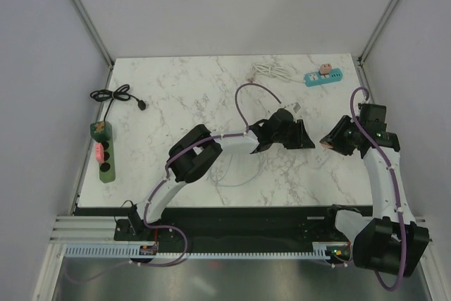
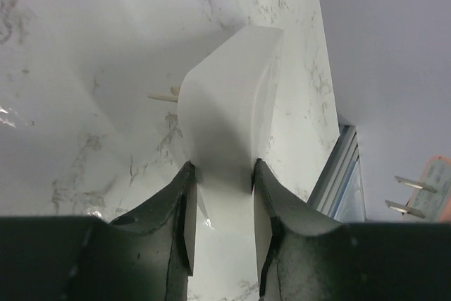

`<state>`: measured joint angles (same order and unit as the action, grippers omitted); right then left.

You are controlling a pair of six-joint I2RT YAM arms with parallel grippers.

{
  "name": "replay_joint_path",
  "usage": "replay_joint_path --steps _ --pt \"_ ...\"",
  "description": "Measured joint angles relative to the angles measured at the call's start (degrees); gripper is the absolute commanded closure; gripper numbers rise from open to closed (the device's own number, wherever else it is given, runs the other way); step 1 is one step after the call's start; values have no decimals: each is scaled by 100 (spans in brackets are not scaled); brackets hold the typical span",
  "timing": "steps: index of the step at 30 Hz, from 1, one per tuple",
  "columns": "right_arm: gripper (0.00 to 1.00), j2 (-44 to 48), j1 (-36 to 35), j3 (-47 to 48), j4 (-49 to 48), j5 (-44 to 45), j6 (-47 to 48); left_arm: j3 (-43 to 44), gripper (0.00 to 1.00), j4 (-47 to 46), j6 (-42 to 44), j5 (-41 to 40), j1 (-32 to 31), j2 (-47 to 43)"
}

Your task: Pull the plug off the socket

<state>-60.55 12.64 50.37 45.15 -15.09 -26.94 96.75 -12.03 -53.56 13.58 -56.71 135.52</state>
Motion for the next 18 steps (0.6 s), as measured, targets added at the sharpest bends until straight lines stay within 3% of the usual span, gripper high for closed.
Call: replay_joint_path --steps 2,5,11,18 --pt "100 70 0 0 9 -2 0 7 35 50 96 136 0 0" --pt "100 146 0 0 50 -2 0 -7 22 225 223 337 -7 0" --pt "100 345 0 0 234 2 2 -120 11 142 297 695 -4 -17" --pt "99 520 0 11 404 44 39 -1373 9 -190 297 807 92 -907"
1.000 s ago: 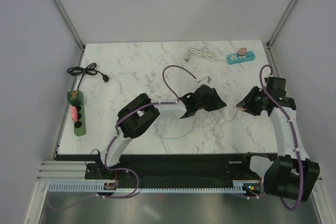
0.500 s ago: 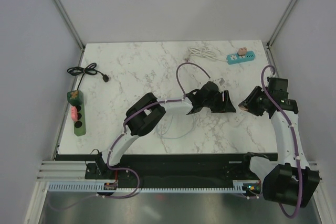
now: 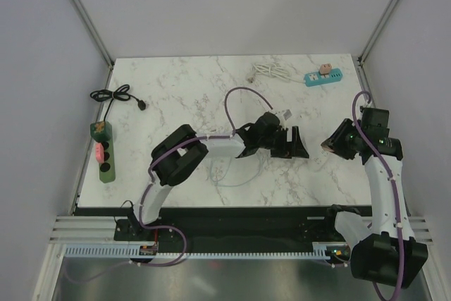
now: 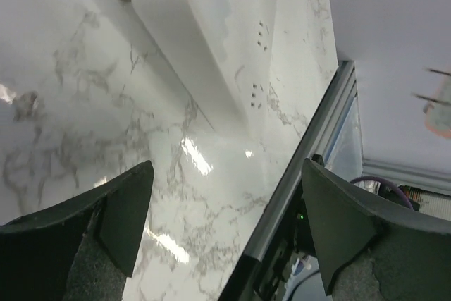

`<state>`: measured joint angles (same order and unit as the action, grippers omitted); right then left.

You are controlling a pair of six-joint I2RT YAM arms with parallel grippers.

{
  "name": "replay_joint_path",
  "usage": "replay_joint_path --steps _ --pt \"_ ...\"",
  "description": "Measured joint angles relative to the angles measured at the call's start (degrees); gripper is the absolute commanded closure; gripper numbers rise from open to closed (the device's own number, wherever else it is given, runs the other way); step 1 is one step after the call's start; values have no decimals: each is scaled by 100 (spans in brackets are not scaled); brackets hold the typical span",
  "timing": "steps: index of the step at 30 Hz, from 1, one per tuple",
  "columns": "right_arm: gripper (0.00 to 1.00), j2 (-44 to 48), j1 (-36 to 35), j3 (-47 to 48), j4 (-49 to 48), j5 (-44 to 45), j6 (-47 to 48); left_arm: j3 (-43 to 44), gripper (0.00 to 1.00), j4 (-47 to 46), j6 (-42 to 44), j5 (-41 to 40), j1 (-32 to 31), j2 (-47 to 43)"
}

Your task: Pull the plug off the socket

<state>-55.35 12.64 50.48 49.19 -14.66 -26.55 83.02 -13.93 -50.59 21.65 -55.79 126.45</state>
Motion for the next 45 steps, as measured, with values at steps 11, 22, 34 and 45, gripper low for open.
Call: replay_joint_path --steps 11,22,34,45 --pt "89 -142 -295 -59 -472 -763 15 -2361 15 -1012 -79 -157 866 -3366" --pt "92 -1633 -2949 -190 -2179 -588 -970 -3261 15 -1311 52 -1174 1143 -5051" --pt "86 -3453 -4809 -234 -3969 -354 -1552 -3344 16 -1318 55 -1532 1384 -5042" --pt "47 -3965 -4892 -273 -4572 -374 -1585 -3676 16 -1215 55 -1991 1458 -5268"
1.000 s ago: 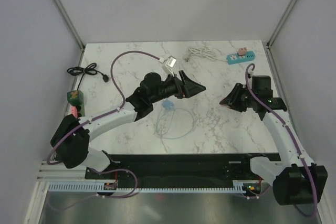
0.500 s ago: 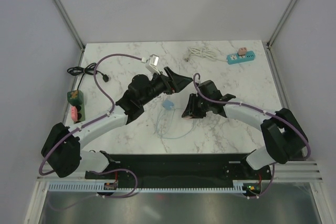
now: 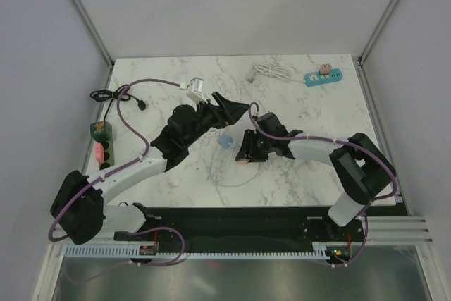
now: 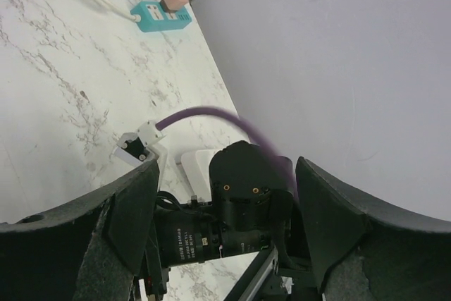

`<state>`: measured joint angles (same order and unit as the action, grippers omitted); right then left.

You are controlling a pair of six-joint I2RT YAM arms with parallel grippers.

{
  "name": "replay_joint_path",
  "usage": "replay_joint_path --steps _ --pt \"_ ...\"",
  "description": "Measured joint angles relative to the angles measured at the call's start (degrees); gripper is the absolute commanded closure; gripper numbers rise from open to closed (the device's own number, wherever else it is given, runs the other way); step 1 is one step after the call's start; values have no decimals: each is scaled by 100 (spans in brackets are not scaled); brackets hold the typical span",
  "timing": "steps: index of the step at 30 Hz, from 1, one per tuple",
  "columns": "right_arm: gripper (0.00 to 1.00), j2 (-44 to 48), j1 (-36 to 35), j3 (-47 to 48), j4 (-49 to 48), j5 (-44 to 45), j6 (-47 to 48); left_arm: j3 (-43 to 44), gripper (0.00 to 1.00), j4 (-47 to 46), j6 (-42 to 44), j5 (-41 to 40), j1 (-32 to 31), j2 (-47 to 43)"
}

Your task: Pull the plug off the socket

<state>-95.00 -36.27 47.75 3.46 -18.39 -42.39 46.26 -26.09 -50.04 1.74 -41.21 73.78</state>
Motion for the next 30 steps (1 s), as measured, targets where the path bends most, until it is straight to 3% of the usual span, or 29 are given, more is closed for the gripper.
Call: replay_joint_path --steps 4,14,17,22,30 --pt "31 0 0 -74 -9 -2 -2 -90 16 -11 2 -195 33 -240" --pt "14 330 0 -166 179 114 37 -166 17 240 2 -769 74 -610" --pt "2 691 20 -164 448 293 83 -168 17 374 2 -863 74 -638" --pt "2 1292 330 -81 1010 560 254 -168 18 520 0 -883 74 -645" --pt "2 1436 1749 739 2135 1344 461 -219 21 763 -83 -498 74 -780"
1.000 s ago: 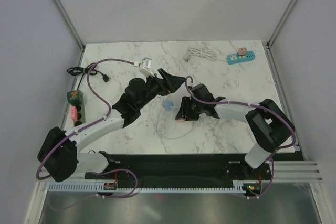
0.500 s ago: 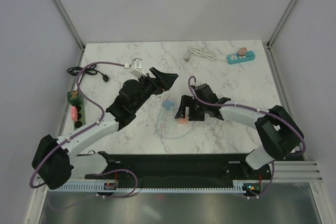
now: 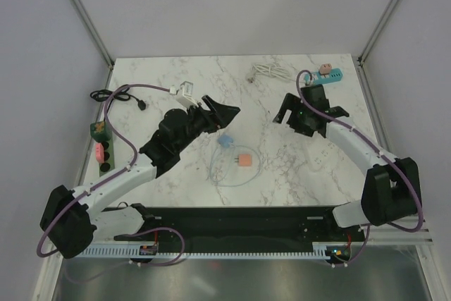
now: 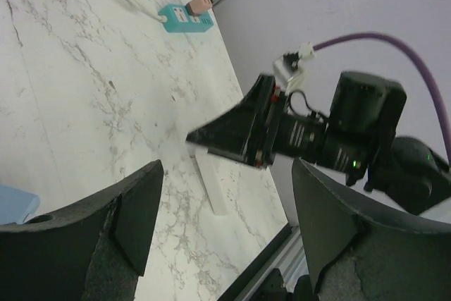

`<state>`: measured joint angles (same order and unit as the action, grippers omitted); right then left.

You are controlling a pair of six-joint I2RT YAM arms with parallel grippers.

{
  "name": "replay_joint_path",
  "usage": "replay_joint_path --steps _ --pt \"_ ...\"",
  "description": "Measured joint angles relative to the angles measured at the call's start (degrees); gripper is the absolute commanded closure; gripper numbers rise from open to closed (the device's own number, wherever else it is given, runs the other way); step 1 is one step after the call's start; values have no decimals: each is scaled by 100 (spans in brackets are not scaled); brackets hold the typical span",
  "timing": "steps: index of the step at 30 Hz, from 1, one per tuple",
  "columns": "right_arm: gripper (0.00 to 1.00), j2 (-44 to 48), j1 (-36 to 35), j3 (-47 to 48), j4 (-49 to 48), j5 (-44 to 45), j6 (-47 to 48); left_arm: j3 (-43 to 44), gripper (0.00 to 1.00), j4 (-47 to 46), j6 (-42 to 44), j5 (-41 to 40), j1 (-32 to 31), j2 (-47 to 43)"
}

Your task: Pull the plug off the socket

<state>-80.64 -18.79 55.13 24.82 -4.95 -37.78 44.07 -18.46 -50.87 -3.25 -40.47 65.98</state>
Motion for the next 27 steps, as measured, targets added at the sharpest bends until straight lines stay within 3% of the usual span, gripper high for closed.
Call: replay_joint_path --steps 7,17,27 --pt "2 -1460 1071 2188 704 1220 -61 -179 21 85 -76 662 -103 -92" --pt "9 -3768 1130 4603 1067 2634 -809 -553 21 251 -107 1099 -374 -313" --pt "7 -5480 1150 6422 1228 3683 -1025 -643 20 308 2 1075 -667 -723"
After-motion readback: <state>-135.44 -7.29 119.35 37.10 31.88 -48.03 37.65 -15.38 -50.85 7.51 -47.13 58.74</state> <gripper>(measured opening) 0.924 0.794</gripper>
